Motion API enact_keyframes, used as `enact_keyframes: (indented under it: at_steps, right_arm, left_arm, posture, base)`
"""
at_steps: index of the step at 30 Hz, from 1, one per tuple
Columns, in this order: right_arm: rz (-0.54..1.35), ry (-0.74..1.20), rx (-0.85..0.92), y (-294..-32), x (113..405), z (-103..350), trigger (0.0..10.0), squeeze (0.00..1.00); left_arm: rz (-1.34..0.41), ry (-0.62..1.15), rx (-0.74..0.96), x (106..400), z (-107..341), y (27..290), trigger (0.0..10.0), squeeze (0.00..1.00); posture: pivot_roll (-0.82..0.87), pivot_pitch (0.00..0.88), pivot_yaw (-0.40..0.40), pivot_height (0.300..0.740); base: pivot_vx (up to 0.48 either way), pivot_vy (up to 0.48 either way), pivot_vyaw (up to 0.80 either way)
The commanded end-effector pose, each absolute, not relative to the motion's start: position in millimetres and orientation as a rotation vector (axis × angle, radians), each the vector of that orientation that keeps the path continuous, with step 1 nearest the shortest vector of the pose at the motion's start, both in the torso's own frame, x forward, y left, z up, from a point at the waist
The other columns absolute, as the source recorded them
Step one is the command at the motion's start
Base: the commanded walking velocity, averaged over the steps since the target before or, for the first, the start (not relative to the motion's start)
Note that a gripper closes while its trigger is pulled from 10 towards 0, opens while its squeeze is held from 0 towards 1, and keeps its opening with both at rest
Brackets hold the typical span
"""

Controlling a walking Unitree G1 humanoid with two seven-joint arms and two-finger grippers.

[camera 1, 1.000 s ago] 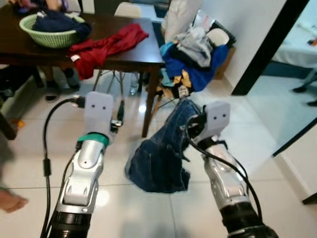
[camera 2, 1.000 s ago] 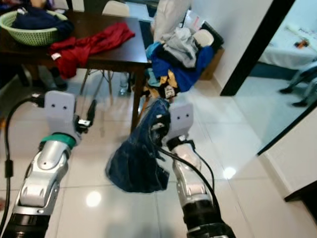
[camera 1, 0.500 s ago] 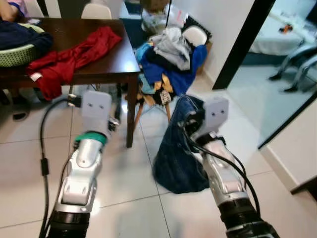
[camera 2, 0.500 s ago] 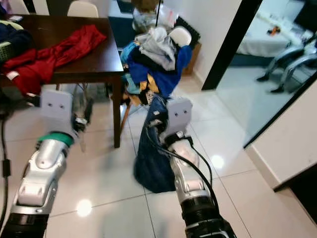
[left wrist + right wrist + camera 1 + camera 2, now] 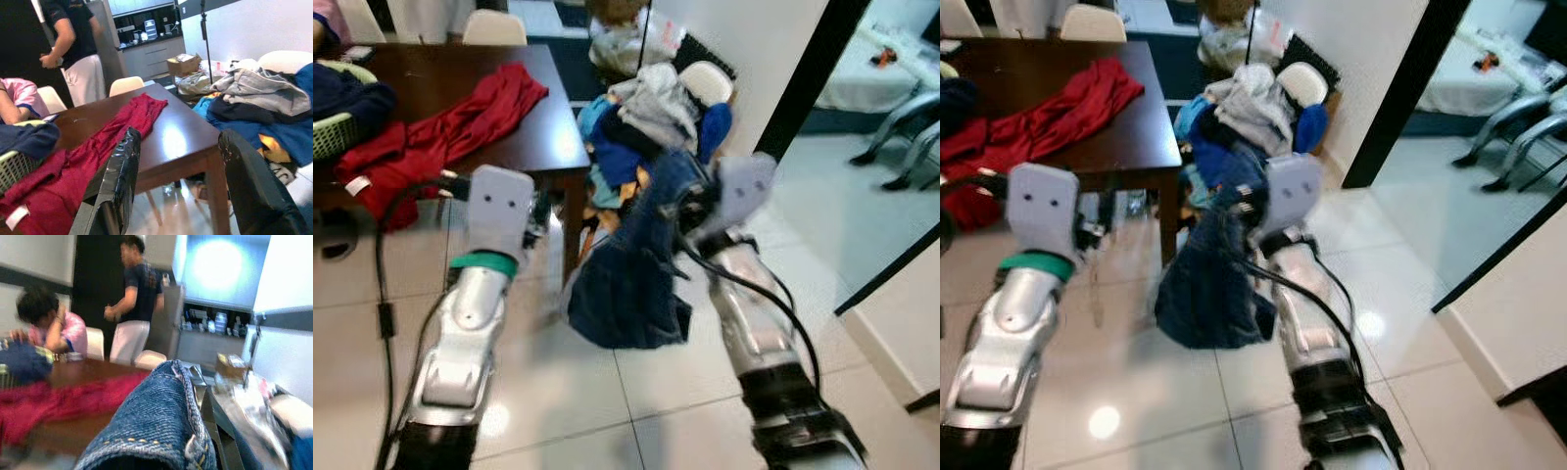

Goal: Hang hanger

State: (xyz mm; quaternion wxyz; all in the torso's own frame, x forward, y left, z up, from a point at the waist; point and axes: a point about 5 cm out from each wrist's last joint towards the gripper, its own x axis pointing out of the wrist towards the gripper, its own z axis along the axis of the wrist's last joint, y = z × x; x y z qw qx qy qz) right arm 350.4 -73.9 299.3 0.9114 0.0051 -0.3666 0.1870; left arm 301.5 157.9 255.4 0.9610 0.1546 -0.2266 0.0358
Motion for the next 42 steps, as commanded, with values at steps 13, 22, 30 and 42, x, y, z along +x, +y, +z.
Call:
enact_keyframes:
  at_steps: [13,22,30,42]
  right_arm:
    - [0.394,-0.993,0.138,-62.1,353.4,401.7,10.0,0.0]
    - [0.18,-1.016,0.183,-87.6,363.6,412.6,10.0,0.0]
    - [0.065,-1.128,0.197,-120.3,359.7,451.5,10.0,0.0]
    - [0.278,-1.159,0.141,-76.7,352.6,462.8,10.0,0.0]
  left_arm:
    - [0.069,-0.501,0.483,251.7,242.2,145.8,10.0,0.0]
    - [0.08,-0.505,0.482,250.8,248.0,145.2,10.0,0.0]
    - [0.076,-0.512,0.478,252.5,249.6,140.6,10.0,0.0]
    - [0.081,-0.529,0.469,257.9,254.4,135.8,10.0,0.0]
  posture:
    - [0.14,0.129,-0.101,0.74]
    - [0.15,0.13,-0.105,0.74]
    - [0.15,0.117,-0.102,0.74]
    - [0.16,0.106,-0.11,0.74]
  base:
    - [0.461,0.0,0.0]
    - [0.461,0.0,0.0]
    - [0.461,0.0,0.0]
    - [0.461,0.0,0.0]
